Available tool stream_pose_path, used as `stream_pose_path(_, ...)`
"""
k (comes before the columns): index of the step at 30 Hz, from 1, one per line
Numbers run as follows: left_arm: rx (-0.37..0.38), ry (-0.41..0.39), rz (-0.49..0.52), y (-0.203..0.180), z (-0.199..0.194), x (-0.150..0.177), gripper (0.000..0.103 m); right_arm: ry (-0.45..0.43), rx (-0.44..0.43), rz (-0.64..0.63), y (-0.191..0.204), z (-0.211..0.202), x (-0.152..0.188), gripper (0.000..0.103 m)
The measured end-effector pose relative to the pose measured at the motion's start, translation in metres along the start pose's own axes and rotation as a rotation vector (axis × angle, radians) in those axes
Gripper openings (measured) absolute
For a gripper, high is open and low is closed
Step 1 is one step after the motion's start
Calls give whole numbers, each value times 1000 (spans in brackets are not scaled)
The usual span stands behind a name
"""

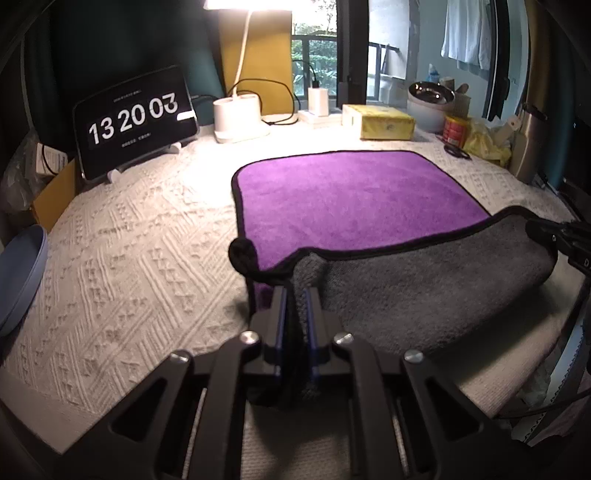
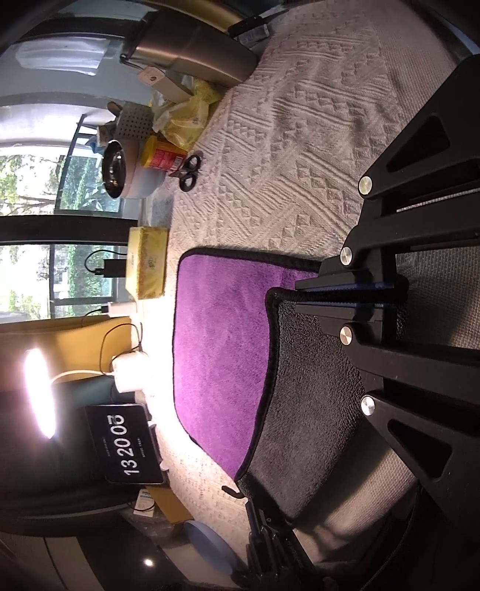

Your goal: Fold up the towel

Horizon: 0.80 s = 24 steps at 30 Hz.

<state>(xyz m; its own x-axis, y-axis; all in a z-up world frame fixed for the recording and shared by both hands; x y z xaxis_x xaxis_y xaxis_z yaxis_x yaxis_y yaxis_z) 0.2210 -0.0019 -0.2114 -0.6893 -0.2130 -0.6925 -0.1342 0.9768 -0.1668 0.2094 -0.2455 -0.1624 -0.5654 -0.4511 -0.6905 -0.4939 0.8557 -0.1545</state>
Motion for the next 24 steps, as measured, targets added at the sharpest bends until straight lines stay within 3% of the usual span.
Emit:
stream_pose_path(12,62,-68,-23,-8,-35,-31,10,-90,13,-6,-3,-25,-28,5)
stream_pose_path(24,76,-113,-53,-3,-45,-61,10,-151,24,-15,-14,-29,-58,5)
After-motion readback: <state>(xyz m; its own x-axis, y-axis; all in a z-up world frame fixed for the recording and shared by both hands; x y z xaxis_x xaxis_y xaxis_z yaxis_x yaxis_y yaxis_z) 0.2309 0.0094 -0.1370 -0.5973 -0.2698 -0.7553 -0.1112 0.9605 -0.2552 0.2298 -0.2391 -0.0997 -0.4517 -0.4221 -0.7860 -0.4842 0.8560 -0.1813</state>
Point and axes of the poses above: each gripper's, at about its wrist camera, not at the fingertips, and z roughly the way its jaws point, y to its left, x to its underside, the point moved 7 cm from there along z, roughly the way its jaws point, and after that the axes turned 15 degrees about -z, right-handed, at the moved point
